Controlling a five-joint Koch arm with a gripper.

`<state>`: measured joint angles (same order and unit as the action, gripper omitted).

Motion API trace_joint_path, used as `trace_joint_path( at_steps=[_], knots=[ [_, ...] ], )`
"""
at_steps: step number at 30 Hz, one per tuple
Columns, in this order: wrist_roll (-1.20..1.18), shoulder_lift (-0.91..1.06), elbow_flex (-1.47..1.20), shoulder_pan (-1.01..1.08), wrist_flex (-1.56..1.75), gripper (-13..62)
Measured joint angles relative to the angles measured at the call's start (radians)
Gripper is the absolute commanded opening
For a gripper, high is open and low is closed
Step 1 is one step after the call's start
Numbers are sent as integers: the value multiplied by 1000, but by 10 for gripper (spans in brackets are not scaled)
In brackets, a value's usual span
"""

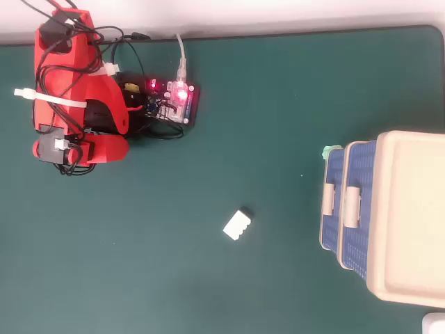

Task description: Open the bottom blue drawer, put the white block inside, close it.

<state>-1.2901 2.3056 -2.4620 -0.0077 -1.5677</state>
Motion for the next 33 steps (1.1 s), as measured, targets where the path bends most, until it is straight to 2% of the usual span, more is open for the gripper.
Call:
trace_joint_path(
  at_steps=[13,16,19,23,25,29,30,33],
  knots=[
    [2,0,14,2,-2,345],
    [35,0,189,0,-106,343],
    [20,0,492,8,-210,342],
    [-149,0,643,-32,-270,341],
    [-261,-3,675,-155,-278,341],
    [-609,-60,764,-535,-195,341],
    [-755,-103,764,-681,-110,341],
    [-1020,-233,765,-946,155,341]
  ],
)
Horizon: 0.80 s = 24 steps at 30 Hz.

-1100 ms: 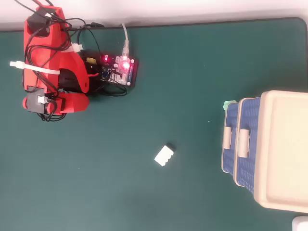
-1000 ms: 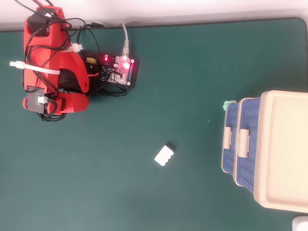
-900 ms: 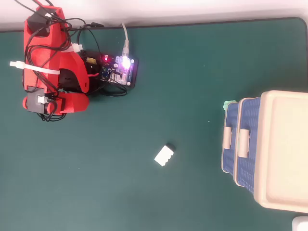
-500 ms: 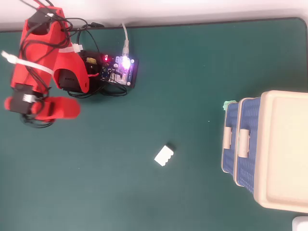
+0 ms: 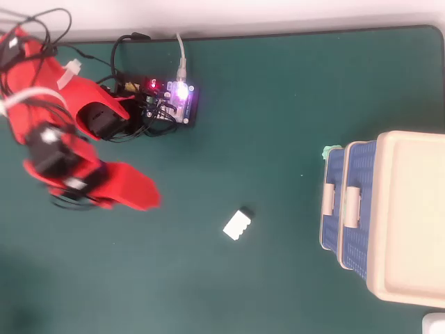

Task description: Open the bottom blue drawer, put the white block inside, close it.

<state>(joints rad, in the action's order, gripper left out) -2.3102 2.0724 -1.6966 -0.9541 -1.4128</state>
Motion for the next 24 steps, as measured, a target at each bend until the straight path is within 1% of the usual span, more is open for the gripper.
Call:
trace_joint_path(
  at_steps=[2,3,8,11,12,15,16,20,24],
  knots=[
    [-130,-91,-3,-121,172,340],
    [-207,-167,-2,-195,321,340],
    [-376,-420,-5,-362,802,339],
    [-393,-557,-2,-439,1094,340],
    [-394,-626,-3,-460,1247,340],
    [-396,-756,-17,-482,1506,340],
    [-397,-827,-20,-485,1657,340],
    [-397,-1003,-52,-500,2028,339],
    [-405,-1060,-54,-546,2197,331]
  ],
)
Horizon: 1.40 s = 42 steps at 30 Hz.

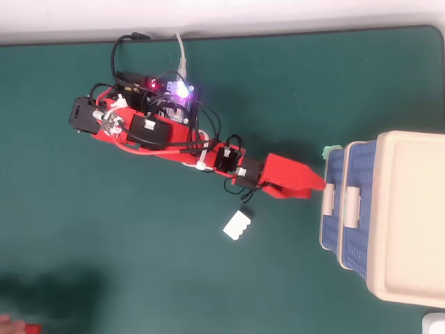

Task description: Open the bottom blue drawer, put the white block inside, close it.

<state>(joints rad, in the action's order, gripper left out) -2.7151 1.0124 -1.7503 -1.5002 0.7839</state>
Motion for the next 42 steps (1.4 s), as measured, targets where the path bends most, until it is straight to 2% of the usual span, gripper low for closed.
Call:
trace_joint_path(
  at_steps=[10,20,25,29,30,35,42],
  knots=[
    [-94,-43,17,-11,18,302],
    [-97,-199,239,-3,26,294],
    [-98,-239,285,3,41,183],
    [-98,-239,287,18,40,177],
    [-98,-239,287,20,40,156],
    [-101,-239,287,20,29,-75],
    [-109,-238,288,20,-23,-81]
  ],
)
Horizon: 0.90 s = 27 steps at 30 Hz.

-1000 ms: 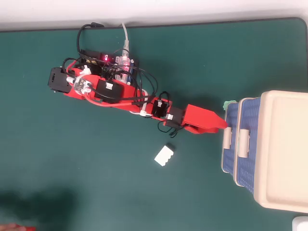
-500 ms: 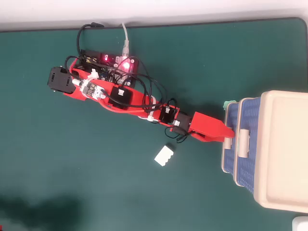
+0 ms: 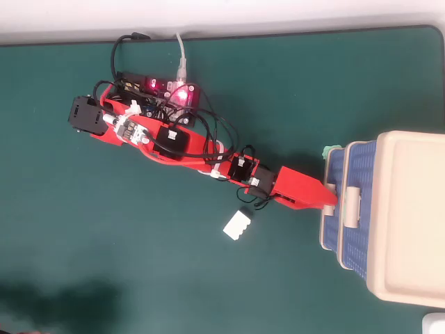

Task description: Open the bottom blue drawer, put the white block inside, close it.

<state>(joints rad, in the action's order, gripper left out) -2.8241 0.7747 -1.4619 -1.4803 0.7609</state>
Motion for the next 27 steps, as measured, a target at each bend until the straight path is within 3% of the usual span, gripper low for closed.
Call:
trace_joint_path(
  at_steps=[6,15,16,17,19,20,23,27],
  knots=[
    [-2,38,-48,0,-6,-82],
    [-114,383,-574,81,-14,-75],
    [-120,416,-630,100,-15,-33],
    [-126,462,-695,124,-28,49],
    [-129,500,-709,137,-32,283],
    [-126,508,-710,137,-35,336],
    [-126,540,-715,137,-37,350],
    [-124,721,-793,137,-94,349]
  ],
)
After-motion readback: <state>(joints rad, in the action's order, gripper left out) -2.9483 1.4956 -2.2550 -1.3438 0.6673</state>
